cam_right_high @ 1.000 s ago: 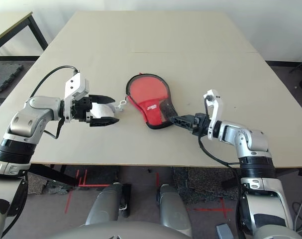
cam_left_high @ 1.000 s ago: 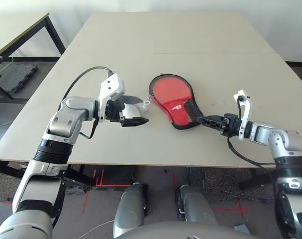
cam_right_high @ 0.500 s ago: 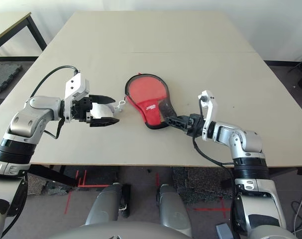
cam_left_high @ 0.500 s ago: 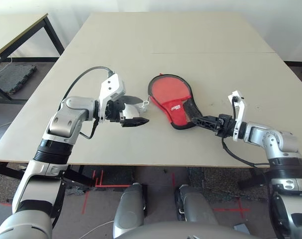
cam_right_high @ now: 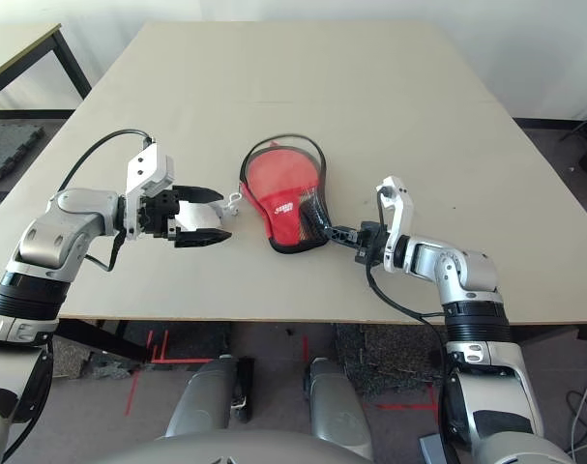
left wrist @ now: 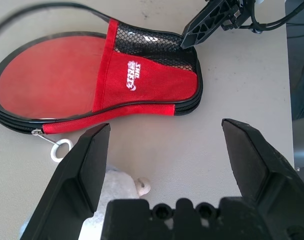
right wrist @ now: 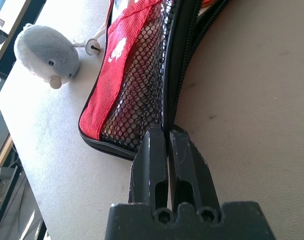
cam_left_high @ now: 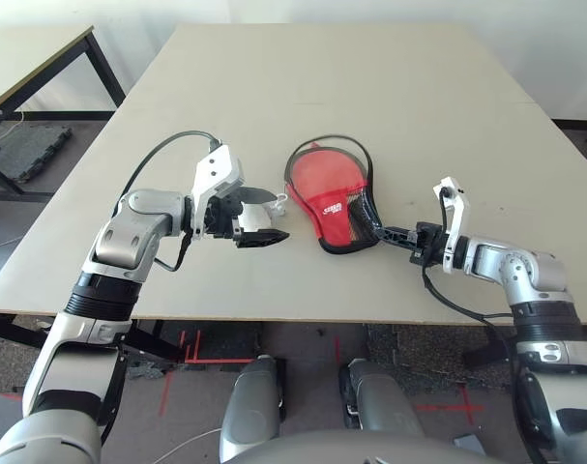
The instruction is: Store the ping-pong paddle in its case and zip it.
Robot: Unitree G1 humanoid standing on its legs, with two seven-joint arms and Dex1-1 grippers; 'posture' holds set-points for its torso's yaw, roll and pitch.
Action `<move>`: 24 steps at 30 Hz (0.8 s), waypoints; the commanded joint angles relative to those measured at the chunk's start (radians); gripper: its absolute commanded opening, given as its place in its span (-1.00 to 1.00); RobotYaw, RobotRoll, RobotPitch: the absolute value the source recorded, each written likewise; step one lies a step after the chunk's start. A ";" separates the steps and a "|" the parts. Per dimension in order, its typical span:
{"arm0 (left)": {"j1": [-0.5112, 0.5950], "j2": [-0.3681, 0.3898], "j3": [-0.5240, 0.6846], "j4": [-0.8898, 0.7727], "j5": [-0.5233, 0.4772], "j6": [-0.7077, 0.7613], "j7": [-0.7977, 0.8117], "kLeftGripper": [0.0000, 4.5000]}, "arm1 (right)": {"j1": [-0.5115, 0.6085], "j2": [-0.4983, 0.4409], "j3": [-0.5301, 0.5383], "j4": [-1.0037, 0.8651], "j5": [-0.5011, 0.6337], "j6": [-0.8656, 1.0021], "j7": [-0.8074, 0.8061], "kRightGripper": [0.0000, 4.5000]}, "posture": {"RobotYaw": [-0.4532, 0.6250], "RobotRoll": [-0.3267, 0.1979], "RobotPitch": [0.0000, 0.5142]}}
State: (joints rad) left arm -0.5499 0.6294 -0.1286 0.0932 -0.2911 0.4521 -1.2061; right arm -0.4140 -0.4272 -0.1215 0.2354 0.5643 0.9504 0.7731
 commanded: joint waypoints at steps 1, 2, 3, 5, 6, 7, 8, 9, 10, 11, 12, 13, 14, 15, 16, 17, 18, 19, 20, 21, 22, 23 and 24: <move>0.012 0.008 -0.009 -0.017 -0.011 0.017 -0.006 1.00 | -0.002 0.012 -0.005 0.018 0.003 0.007 -0.016 -0.99 | 0.03 0.25 -0.63; 0.012 0.007 -0.009 -0.020 -0.011 0.019 -0.006 1.00 | -0.004 0.012 -0.010 0.015 0.007 0.012 -0.017 -0.99 | 0.03 0.25 -0.63; 0.011 0.007 -0.010 -0.018 -0.008 0.017 -0.004 1.00 | -0.004 0.009 -0.014 0.011 0.012 0.018 -0.016 -0.99 | 0.03 0.25 -0.63; 0.009 0.006 -0.010 -0.015 -0.004 0.014 -0.002 1.00 | -0.004 0.003 -0.021 -0.002 0.021 0.032 -0.015 -0.99 | 0.02 0.25 -0.62; 0.008 0.006 -0.010 -0.013 -0.003 0.013 -0.002 1.00 | -0.004 -0.001 -0.025 -0.013 0.029 0.042 -0.014 -0.99 | 0.02 0.25 -0.62; 0.008 0.006 -0.010 -0.013 -0.003 0.013 -0.003 1.00 | -0.003 -0.005 -0.032 -0.025 0.039 0.055 -0.013 -0.99 | 0.02 0.25 -0.62; 0.010 0.007 -0.010 -0.014 -0.004 0.012 -0.003 1.00 | -0.002 -0.008 -0.037 -0.037 0.046 0.066 -0.014 -0.99 | 0.01 0.25 -0.62; 0.011 0.007 -0.011 -0.013 -0.002 0.010 -0.003 1.00 | 0.000 -0.013 -0.041 -0.051 0.053 0.079 -0.014 -0.99 | 0.01 0.25 -0.62; 0.013 0.007 -0.012 -0.013 -0.001 0.009 -0.003 1.00 | 0.002 -0.016 -0.044 -0.061 0.058 0.088 -0.016 -0.99 | 0.01 0.25 -0.62; 0.014 0.007 -0.015 -0.011 0.001 0.006 -0.005 1.00 | 0.005 -0.025 -0.046 -0.079 0.069 0.105 -0.012 -0.99 | 0.01 0.25 -0.62; 0.014 0.006 -0.017 -0.009 0.002 0.004 -0.007 1.00 | 0.007 -0.032 -0.049 -0.095 0.078 0.120 -0.010 -0.99 | 0.01 0.25 -0.62; 0.014 0.006 -0.019 -0.009 0.002 0.002 -0.009 1.00 | 0.008 -0.037 -0.051 -0.106 0.086 0.131 -0.010 -0.99 | 0.00 0.25 -0.62; 0.014 0.005 -0.020 -0.008 0.002 0.002 -0.008 1.00 | 0.010 -0.046 -0.055 -0.118 0.094 0.143 -0.008 -0.99 | 0.00 0.25 -0.62; 0.011 0.003 -0.022 -0.005 0.002 -0.001 -0.008 1.00 | 0.009 -0.060 -0.061 -0.131 0.102 0.155 -0.004 -0.99 | 0.00 0.25 -0.62; 0.009 0.001 -0.023 -0.003 0.002 -0.003 -0.008 1.00 | 0.008 -0.073 -0.066 -0.142 0.108 0.165 -0.002 -0.99 | -0.01 0.25 -0.62; 0.008 0.000 -0.024 -0.001 0.003 -0.004 -0.009 1.00 | 0.007 -0.085 -0.071 -0.151 0.116 0.175 -0.001 -0.99 | -0.01 0.25 -0.62; 0.007 0.000 -0.025 -0.001 0.003 -0.005 -0.009 1.00 | 0.007 -0.092 -0.074 -0.157 0.121 0.181 -0.001 -0.99 | -0.01 0.25 -0.62; 0.006 -0.001 -0.025 0.001 0.002 -0.006 -0.010 1.00 | 0.008 -0.109 -0.081 -0.173 0.138 0.202 0.007 -0.99 | -0.01 0.25 -0.62; 0.005 -0.002 -0.026 0.003 0.002 -0.007 -0.010 1.00 | 0.011 -0.127 -0.088 -0.189 0.156 0.221 0.014 -0.99 | -0.01 0.25 -0.63; 0.004 -0.002 -0.026 0.004 0.003 -0.008 -0.010 1.00 | 0.016 -0.145 -0.093 -0.207 0.171 0.239 0.022 -0.99 | -0.01 0.25 -0.63; 0.004 -0.002 -0.026 0.006 0.003 -0.009 -0.010 1.00 | 0.022 -0.161 -0.096 -0.224 0.186 0.255 0.029 -0.99 | -0.01 0.25 -0.63; 0.004 -0.002 -0.027 0.007 0.004 -0.011 -0.010 1.00 | 0.027 -0.170 -0.096 -0.234 0.195 0.263 0.030 -0.99 | -0.02 0.25 -0.64; 0.003 -0.002 -0.027 0.010 0.004 -0.013 -0.011 1.00 | 0.037 -0.183 -0.101 -0.250 0.205 0.274 0.031 -0.99 | -0.02 0.25 -0.64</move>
State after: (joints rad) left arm -0.5433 0.6284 -0.1387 0.0947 -0.2913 0.4491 -1.2098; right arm -0.3922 -0.5922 -0.2059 0.0247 0.7375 1.1996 0.7887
